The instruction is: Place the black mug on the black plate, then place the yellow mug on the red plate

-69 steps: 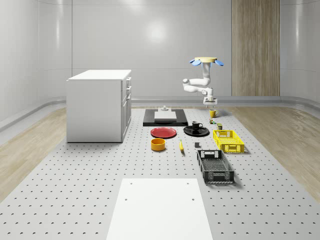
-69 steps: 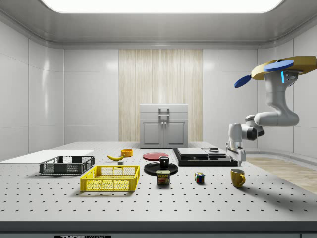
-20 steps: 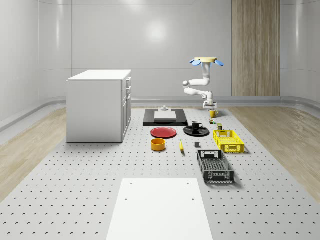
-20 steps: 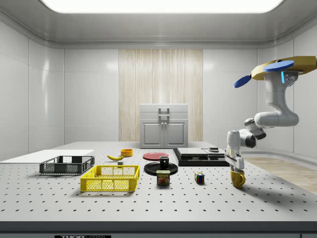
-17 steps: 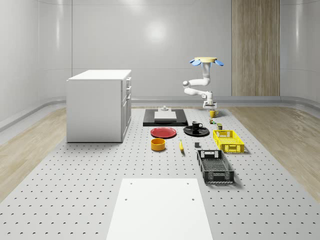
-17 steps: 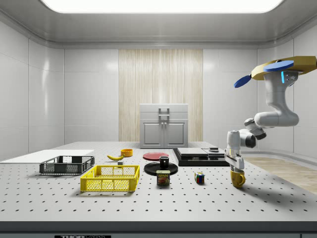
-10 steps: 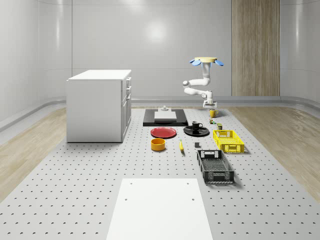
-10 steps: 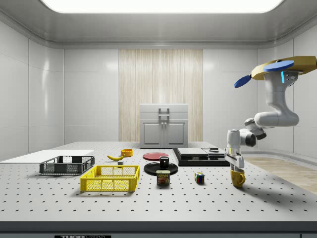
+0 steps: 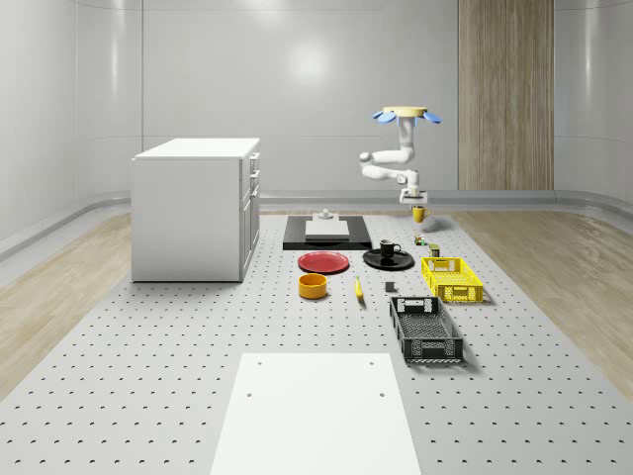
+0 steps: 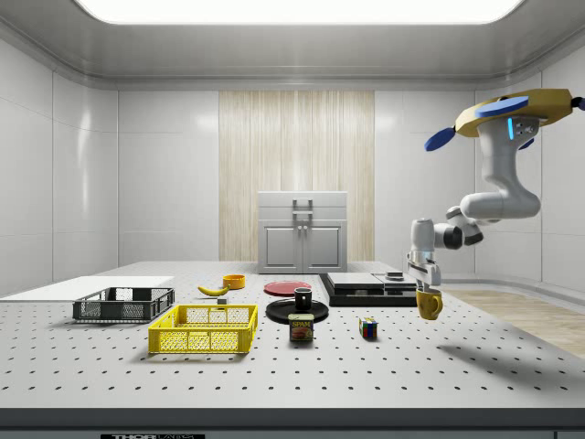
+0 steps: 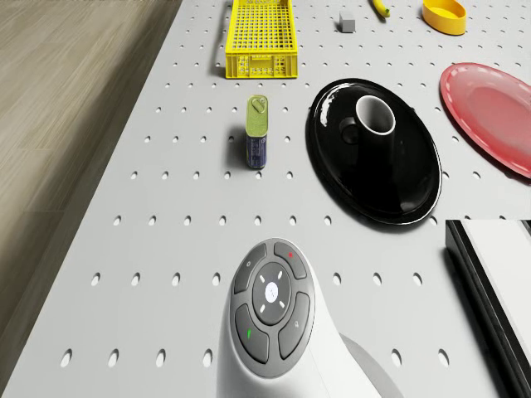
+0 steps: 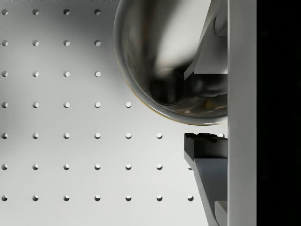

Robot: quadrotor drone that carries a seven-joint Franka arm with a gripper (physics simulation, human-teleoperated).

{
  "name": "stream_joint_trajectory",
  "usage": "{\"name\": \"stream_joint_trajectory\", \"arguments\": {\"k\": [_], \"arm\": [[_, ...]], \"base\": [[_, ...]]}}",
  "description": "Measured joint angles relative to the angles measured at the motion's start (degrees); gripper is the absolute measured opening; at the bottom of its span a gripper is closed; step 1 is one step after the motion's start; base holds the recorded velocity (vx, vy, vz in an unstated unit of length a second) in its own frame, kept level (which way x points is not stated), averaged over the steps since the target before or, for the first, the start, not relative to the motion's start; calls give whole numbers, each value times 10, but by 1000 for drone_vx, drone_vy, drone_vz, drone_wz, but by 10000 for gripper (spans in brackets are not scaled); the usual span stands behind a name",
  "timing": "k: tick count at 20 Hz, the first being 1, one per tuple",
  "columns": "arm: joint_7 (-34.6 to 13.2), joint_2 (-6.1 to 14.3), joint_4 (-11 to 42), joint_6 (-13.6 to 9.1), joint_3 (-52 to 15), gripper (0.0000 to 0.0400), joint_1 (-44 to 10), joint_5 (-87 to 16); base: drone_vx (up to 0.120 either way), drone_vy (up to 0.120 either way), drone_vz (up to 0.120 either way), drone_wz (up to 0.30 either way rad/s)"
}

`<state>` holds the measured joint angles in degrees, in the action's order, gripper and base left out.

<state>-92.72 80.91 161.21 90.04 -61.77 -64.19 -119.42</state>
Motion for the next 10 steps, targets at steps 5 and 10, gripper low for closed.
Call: {"name": "stream_joint_trajectory", "arguments": {"k": [5, 10], "arm": [[0, 0, 1, -1, -3, 110, 0, 3], [-1, 1, 2, -1, -5, 110, 0, 5]], "base": [[120, -120, 112, 0], [120, -120, 0, 0]]}}
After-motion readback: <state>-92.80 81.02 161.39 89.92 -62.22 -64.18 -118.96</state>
